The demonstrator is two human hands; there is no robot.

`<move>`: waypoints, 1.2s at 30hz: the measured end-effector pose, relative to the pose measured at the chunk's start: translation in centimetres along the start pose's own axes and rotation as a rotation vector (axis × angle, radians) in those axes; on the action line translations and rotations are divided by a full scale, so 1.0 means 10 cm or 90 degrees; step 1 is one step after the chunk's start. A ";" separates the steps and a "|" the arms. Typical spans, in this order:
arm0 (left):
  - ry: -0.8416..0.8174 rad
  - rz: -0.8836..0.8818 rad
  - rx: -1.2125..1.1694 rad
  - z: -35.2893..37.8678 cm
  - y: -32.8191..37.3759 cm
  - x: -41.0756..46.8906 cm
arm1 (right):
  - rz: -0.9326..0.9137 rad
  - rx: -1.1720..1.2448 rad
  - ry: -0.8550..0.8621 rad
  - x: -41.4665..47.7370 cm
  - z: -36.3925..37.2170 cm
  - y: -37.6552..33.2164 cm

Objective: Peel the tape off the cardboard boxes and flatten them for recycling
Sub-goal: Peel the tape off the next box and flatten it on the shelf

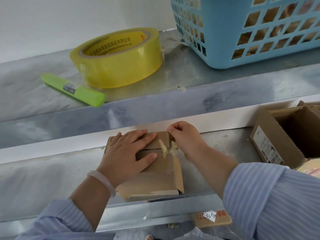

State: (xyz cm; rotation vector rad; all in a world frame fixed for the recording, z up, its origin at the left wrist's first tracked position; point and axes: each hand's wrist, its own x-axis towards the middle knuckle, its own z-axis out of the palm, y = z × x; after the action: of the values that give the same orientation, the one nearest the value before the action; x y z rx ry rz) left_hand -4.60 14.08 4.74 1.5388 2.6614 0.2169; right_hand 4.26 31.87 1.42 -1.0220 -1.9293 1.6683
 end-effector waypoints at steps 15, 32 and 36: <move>0.006 -0.011 -0.006 0.02 -0.01 0.04 | -0.097 0.037 0.039 -0.16 -0.17 0.13; 0.005 -0.005 -0.013 0.04 -0.04 0.05 | 0.000 -0.072 -0.048 -0.17 -0.28 0.06; 0.007 -0.002 -0.007 0.05 -0.04 0.05 | -0.009 0.024 -0.122 -0.28 -0.32 0.13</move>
State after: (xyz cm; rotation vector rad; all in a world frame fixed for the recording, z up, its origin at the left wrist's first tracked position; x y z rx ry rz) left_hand -5.18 14.39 4.22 1.5356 2.6665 0.2406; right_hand 8.71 32.01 1.33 -0.8593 -2.0092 1.8459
